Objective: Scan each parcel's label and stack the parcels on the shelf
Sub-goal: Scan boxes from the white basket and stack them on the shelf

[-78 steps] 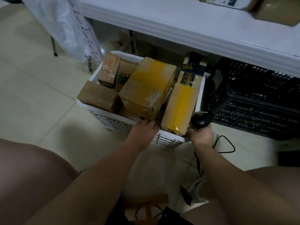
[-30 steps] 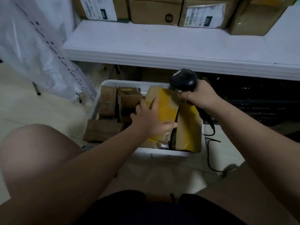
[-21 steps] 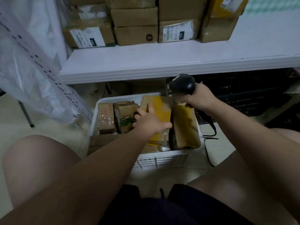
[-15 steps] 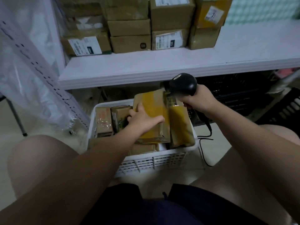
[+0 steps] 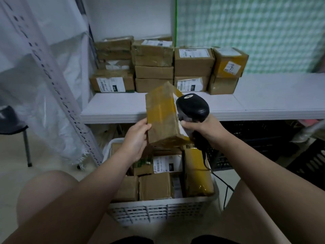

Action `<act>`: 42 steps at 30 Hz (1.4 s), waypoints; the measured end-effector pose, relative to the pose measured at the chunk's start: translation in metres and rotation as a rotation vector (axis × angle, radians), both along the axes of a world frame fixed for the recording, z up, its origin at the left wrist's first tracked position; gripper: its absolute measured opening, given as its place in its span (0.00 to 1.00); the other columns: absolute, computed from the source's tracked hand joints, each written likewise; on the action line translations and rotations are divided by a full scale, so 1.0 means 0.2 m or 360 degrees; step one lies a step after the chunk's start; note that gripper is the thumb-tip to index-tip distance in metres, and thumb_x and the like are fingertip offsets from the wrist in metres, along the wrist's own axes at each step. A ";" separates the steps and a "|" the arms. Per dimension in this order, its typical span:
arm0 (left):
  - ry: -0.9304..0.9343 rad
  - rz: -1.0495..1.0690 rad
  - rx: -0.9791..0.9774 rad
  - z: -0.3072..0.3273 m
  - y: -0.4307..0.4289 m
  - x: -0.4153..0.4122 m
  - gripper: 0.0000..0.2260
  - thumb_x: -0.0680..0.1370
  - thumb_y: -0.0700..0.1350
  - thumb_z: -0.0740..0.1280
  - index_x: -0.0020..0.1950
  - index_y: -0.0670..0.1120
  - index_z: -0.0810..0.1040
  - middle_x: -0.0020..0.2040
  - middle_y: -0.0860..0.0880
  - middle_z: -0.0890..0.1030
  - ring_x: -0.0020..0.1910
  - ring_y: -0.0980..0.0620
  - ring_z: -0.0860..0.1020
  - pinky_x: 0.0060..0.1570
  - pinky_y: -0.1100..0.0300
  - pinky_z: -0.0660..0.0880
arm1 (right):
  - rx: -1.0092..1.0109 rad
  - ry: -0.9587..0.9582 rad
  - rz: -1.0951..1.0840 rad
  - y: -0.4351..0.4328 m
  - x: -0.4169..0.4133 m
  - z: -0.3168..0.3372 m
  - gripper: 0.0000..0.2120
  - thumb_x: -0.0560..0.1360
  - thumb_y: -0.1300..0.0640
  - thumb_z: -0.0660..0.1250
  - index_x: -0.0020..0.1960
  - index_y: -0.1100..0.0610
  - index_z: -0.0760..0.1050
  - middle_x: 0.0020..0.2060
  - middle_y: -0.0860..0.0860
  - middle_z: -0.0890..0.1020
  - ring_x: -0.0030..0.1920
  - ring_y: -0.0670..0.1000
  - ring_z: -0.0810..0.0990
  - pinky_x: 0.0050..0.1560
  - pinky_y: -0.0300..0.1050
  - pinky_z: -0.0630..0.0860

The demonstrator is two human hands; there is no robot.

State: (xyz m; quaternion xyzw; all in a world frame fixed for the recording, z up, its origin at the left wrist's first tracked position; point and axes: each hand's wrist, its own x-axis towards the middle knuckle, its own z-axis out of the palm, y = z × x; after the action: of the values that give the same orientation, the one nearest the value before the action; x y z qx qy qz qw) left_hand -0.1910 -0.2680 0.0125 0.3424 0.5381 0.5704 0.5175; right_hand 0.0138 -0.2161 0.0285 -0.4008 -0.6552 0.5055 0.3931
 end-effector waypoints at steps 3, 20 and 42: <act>0.0297 0.0069 0.0077 0.02 0.05 -0.04 0.11 0.82 0.47 0.58 0.61 0.54 0.77 0.58 0.50 0.82 0.58 0.51 0.79 0.64 0.47 0.72 | 0.0134 -0.0097 -0.0227 0.02 -0.08 0.02 0.13 0.69 0.64 0.76 0.51 0.56 0.79 0.42 0.47 0.83 0.43 0.40 0.80 0.39 0.30 0.75; 0.0729 0.0037 0.0004 0.16 0.45 -0.16 0.37 0.72 0.52 0.74 0.74 0.50 0.57 0.67 0.52 0.72 0.63 0.51 0.72 0.64 0.50 0.71 | 0.0248 -0.0286 -0.0319 0.18 -0.06 0.29 0.10 0.74 0.53 0.72 0.44 0.60 0.78 0.32 0.58 0.81 0.28 0.54 0.81 0.32 0.47 0.80; 0.0754 0.0190 -0.0007 0.14 0.53 -0.11 0.38 0.72 0.51 0.74 0.75 0.50 0.54 0.70 0.49 0.69 0.69 0.47 0.68 0.59 0.55 0.67 | 0.0201 -0.0204 -0.0241 0.14 -0.03 0.33 0.04 0.75 0.54 0.70 0.45 0.49 0.75 0.32 0.57 0.80 0.29 0.54 0.81 0.33 0.47 0.80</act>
State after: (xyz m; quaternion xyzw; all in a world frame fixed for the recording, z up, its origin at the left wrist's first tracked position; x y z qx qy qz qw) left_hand -0.2133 -0.1625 0.0397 0.4333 0.6649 0.5025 0.3430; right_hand 0.0074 -0.1884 0.0946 -0.4552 -0.6774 0.4054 0.4118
